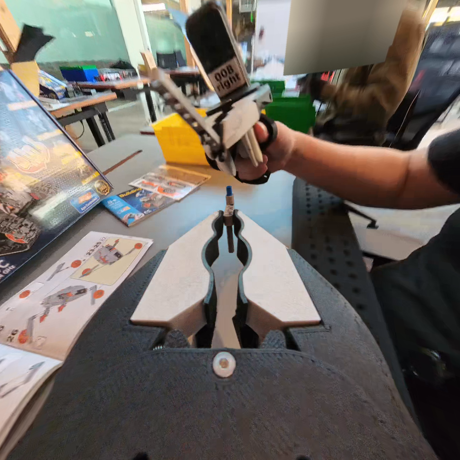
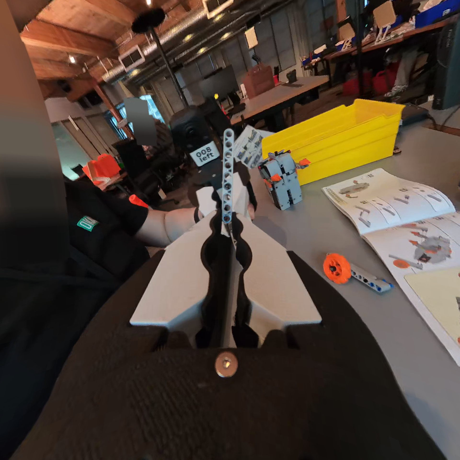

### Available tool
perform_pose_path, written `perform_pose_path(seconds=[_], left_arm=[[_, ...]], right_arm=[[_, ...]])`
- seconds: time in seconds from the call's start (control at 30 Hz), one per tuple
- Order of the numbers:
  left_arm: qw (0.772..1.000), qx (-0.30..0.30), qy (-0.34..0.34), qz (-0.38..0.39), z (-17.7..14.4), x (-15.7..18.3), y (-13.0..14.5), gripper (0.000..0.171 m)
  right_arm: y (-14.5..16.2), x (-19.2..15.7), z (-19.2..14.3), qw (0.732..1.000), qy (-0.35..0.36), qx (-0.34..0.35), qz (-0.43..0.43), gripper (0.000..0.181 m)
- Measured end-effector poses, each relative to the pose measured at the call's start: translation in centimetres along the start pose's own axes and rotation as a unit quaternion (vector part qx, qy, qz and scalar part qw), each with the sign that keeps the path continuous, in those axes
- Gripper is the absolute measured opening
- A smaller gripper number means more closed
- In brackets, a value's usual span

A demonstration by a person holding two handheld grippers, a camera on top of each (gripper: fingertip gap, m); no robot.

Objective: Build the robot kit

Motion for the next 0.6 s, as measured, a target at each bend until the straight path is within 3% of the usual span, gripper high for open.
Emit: perform_pose_path(seconds=[0.1, 0.3, 0.6], left_arm=[[0.999, 0.045, 0.014, 0.012, -1.2, 0.6, 0.2, 0.005], [0.997, 0.072, -0.003, 0.034, -1.8, 1.3, 0.2, 0.005], [0.997, 0.078, 0.009, 0.008, -1.7, 1.2, 0.2, 0.005]], right_arm=[[-1.1, -2.1, 1.5, 0.997, 0.026, -0.054, -0.053, 0.007], [-1.5, -3.5, 2.5, 0.983, 0.057, -0.144, -0.094, 0.006], [-1.3, -3.1, 2.6, 0.976, 0.073, -0.177, -0.100, 0.006]])
Point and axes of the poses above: each gripper's, where its closed fingertips meet, z out along the fingers, y out of its underside, x = y × z across the jaws, the point moved 10 cm from there along -z, back along the fingers, and after that the axes turned 4 degrees about -x, right-handed, at the moved point
